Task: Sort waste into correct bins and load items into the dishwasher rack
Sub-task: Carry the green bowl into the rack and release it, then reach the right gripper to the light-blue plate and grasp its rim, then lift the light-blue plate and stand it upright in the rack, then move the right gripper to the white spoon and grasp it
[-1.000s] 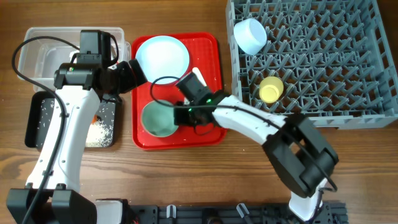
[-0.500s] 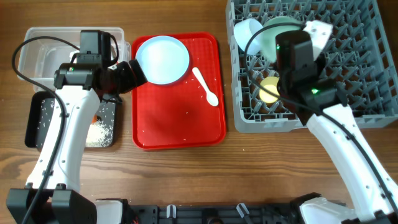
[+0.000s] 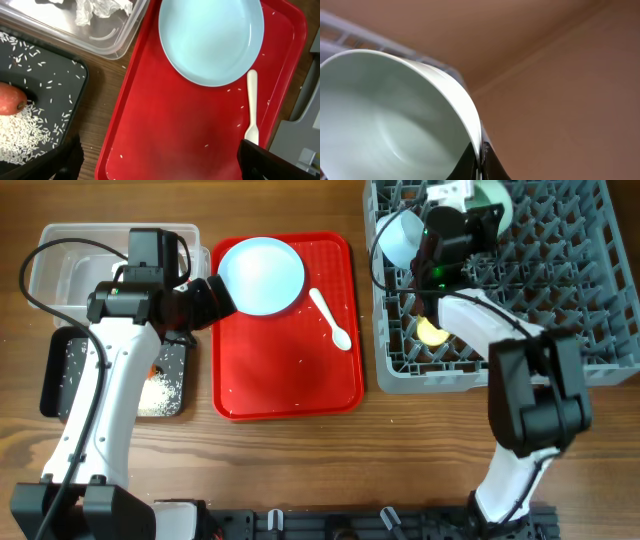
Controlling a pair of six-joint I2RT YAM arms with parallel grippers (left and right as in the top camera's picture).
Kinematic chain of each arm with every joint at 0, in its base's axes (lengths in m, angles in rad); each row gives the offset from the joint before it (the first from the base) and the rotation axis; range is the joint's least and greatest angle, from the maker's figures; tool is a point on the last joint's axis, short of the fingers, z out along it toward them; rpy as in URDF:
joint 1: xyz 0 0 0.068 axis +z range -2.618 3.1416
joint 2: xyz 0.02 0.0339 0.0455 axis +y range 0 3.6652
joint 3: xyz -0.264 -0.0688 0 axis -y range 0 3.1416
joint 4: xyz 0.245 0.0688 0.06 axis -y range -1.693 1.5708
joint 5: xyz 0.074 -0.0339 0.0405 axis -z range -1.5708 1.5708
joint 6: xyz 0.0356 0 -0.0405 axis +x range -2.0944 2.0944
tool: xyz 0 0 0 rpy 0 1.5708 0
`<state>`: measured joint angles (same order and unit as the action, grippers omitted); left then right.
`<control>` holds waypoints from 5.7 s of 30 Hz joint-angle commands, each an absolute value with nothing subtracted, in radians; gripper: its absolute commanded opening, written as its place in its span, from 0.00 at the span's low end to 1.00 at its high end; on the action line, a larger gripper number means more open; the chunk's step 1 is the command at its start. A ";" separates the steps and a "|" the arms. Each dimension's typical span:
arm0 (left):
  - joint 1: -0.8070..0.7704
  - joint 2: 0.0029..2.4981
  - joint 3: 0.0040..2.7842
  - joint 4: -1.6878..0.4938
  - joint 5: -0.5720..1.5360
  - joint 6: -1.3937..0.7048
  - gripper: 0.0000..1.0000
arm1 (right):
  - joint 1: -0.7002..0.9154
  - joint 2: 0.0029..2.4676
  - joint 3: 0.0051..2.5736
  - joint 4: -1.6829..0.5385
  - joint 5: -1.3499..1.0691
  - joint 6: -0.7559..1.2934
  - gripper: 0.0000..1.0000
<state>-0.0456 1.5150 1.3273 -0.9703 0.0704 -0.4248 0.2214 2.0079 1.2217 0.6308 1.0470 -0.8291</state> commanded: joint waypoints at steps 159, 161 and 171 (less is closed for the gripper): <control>-0.041 1.522 1.327 -0.970 0.054 -0.434 1.00 | 0.582 2.161 1.545 -0.661 0.070 0.108 0.59; -0.041 1.522 1.327 -0.970 0.054 -0.434 1.00 | 0.582 2.183 1.545 -0.632 0.076 0.107 0.55; -0.041 1.522 1.327 -0.970 0.054 -0.434 1.00 | 0.581 2.193 1.546 -0.726 0.074 0.123 0.04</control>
